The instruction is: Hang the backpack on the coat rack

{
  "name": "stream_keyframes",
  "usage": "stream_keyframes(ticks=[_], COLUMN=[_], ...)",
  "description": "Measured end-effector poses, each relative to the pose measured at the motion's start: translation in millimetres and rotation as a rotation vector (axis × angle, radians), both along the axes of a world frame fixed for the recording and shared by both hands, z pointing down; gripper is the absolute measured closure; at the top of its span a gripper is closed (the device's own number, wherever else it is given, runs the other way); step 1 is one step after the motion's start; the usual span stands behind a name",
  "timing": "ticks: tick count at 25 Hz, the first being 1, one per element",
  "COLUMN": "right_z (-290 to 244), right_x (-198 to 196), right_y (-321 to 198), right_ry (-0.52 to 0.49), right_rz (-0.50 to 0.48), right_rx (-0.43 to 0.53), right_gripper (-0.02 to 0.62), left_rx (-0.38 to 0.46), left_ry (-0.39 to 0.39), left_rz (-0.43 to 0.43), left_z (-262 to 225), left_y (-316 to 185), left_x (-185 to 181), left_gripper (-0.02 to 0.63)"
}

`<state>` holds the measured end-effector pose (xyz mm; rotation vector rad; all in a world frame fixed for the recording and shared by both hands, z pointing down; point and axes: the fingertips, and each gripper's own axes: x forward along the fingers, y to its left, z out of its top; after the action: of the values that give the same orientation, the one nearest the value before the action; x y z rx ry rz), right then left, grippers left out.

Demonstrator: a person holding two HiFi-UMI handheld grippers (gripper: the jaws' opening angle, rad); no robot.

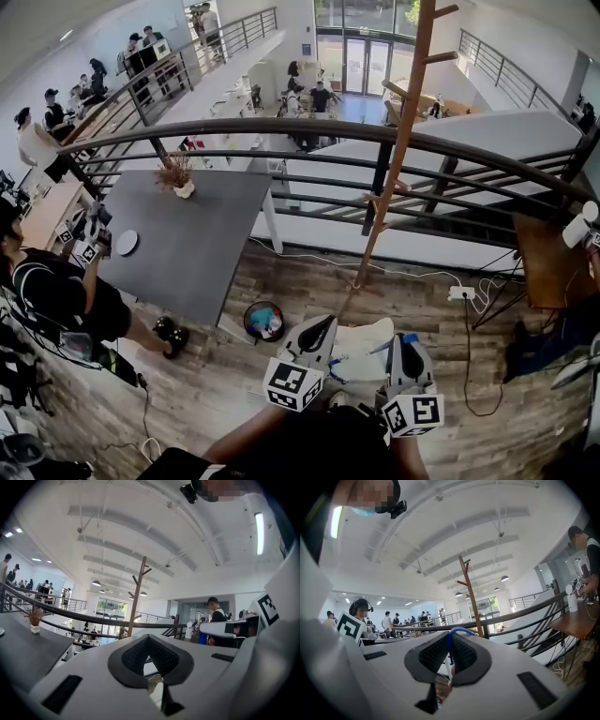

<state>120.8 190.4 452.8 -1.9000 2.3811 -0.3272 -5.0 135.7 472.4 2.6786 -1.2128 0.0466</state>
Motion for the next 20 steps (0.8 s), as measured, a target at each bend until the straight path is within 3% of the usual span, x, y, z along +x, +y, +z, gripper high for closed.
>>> stream_keyframes(ticks=[10,20], right_z=[3.1,4.8], right_x=[21.5,35.2], right_y=[-6.8,-23.0], right_ry=[-0.013,-0.027], right_rz=[-0.036,-0.043], right_rx=[-0.007,-0.024], right_gripper=[0.575,0.575], left_rx=[-0.038,-0.048], left_ry=[-0.028,-0.038], left_rz=[-0.004,-0.011], left_z=[7.8,6.9], left_y=[-2.0,-12.3], left_x=[31.6,34.9], left_gripper=[0.607,0.607])
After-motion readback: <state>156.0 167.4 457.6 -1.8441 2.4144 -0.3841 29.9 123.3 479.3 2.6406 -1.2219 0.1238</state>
